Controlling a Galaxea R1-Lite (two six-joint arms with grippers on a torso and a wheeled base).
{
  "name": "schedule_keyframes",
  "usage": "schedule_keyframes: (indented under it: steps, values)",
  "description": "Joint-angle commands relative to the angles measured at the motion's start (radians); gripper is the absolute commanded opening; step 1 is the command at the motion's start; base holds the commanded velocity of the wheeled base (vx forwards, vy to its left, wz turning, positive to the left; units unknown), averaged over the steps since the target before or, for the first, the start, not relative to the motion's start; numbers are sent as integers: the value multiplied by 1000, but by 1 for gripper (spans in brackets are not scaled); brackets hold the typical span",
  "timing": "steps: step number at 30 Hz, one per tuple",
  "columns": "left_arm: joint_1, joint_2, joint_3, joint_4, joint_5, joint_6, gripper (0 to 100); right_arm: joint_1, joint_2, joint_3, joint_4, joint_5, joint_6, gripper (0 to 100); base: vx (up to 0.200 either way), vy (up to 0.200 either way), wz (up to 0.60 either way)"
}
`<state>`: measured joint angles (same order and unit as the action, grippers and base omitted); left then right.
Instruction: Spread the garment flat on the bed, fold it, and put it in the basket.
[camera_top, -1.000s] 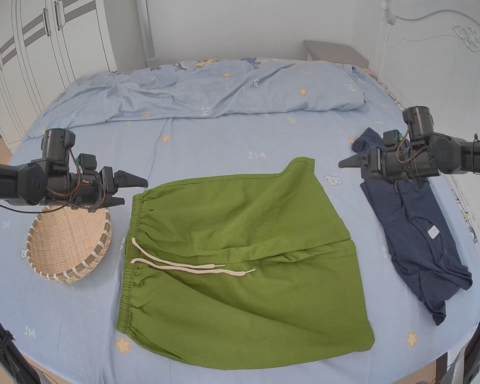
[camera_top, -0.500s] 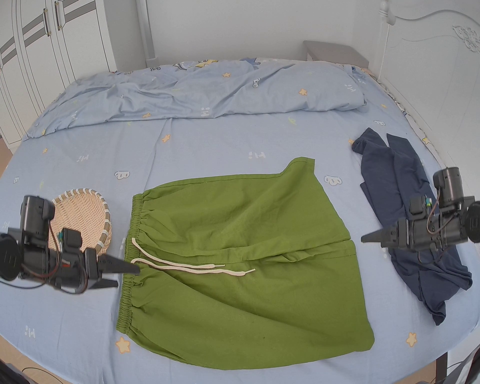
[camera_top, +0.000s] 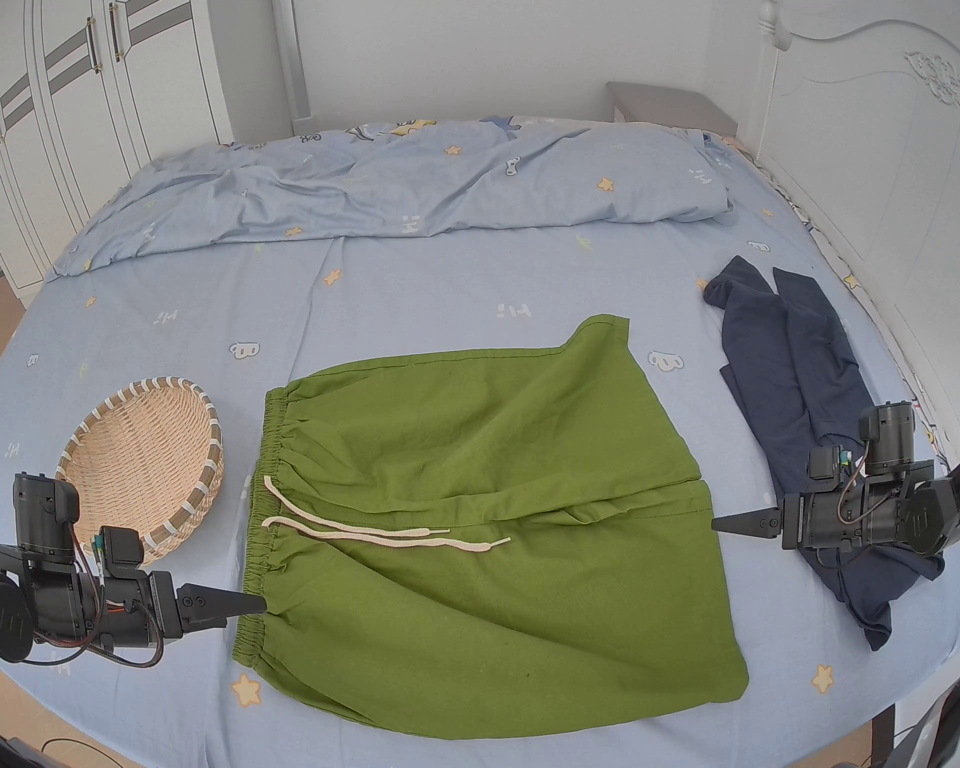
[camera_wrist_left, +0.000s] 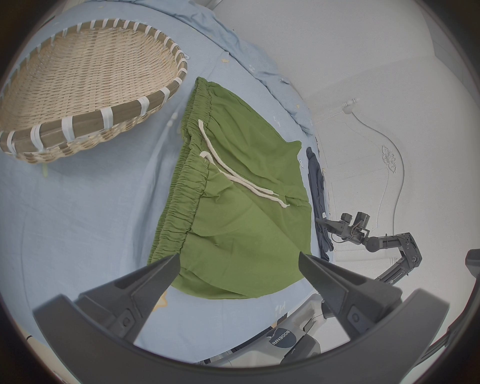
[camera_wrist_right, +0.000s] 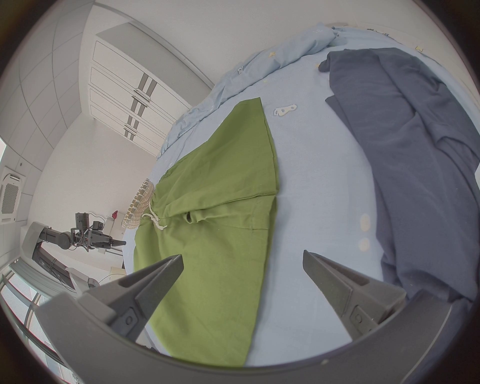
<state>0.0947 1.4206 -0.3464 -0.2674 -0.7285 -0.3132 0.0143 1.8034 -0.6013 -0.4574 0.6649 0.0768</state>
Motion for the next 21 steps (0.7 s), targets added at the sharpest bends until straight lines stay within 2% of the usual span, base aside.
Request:
schedule_keyframes:
  steps: [1,21]
  values:
    - [7,-14,4,-7,0,-1,100,9,117,-31,-29,9,3,100,0,0,0]
    - [8,-8,-14,-16,1,0,100,67,178,-157,-33,9,63,100,0,0,0]
